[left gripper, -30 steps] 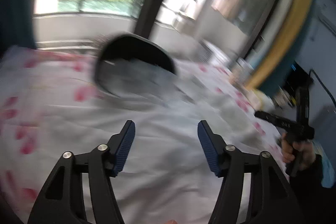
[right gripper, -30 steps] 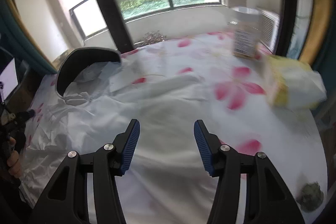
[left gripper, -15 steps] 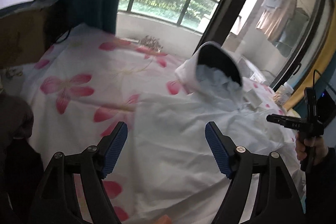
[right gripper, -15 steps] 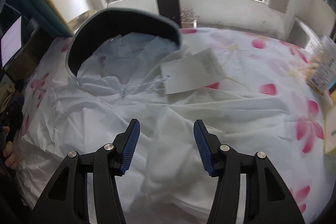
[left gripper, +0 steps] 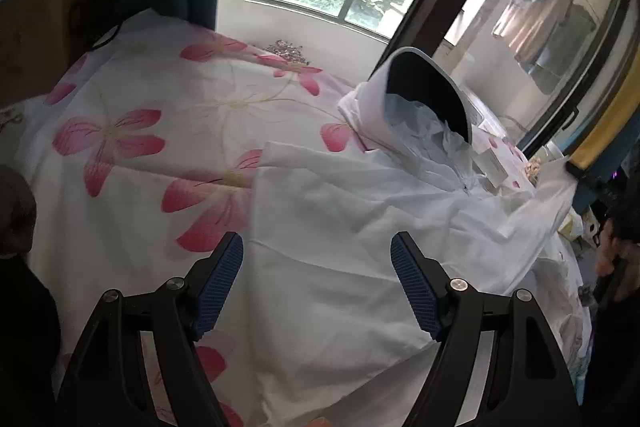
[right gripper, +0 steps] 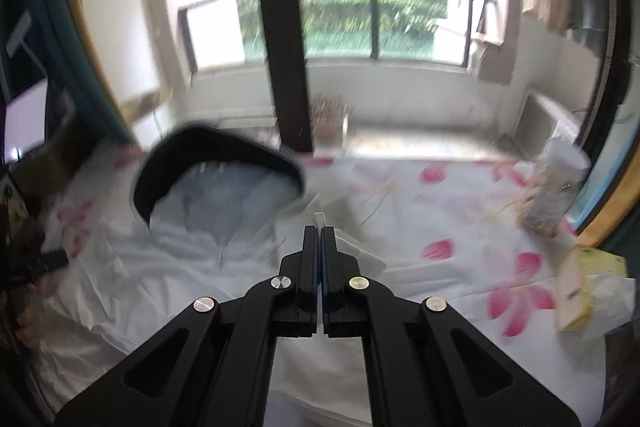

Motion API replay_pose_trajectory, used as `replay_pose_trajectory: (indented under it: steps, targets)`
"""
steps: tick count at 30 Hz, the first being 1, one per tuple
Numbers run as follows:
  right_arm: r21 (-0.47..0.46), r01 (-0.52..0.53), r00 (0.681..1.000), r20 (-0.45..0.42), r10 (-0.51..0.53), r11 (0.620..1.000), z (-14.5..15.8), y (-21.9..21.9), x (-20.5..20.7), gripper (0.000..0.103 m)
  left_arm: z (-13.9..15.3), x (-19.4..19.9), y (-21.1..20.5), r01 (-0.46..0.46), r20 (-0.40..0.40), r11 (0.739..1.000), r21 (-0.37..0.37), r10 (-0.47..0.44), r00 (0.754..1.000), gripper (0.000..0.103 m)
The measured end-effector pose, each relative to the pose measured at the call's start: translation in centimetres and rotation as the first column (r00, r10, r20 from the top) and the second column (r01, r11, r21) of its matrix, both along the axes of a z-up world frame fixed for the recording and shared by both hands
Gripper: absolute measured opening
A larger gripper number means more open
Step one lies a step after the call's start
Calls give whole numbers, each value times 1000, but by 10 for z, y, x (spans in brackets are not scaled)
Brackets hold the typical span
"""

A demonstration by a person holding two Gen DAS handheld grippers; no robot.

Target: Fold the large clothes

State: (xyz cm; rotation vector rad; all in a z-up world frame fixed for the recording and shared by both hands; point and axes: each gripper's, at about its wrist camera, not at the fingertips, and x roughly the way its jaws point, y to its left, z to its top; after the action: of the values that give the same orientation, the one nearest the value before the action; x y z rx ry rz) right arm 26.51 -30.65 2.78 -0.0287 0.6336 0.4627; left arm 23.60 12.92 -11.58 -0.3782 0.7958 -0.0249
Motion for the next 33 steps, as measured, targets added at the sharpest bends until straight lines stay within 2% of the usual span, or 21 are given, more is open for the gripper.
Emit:
replay_pose_trajectory:
  steps: [1,3,8,12,17,19,25,33]
  targets:
    - [11,25,1000,16,-25,1000,1,-10,-4,1,-1,1,-3,5,-6,1000,9,-4,1000,79]
    - [13,59,998,-13,-59,998,-7,-21,-5,1,-3,4,-8,9,-22,1000,27,-8,1000,79]
    - [-52,125,963,-232,-134,991,-68,-44,-11,2,-17,7,-23,28,-88,997,65,-22,996,79]
    - [-78,150,937,-307,-167,986,-91,-62,-20,4,-23,4,-28,30,-117,995,96,-18,993,79]
    - [-83,197,934,-286,-213,977,-87,-83,-22,13,-15,3,-27,15,-107,994,107,-4,994,79]
    - [-79,214,936,-270,-227,974,-81,-88,-22,22,-8,4,-28,16,-87,994,106,-7,996,79]
    - [-64,171,955,-234,-181,983,-70,-77,-12,36,-1,9,-39,50,-64,993,105,-43,997,79]
    - [-80,75,970,-224,-92,994,-75,-36,11,38,-8,25,-38,44,-67,995,84,-39,997,79]
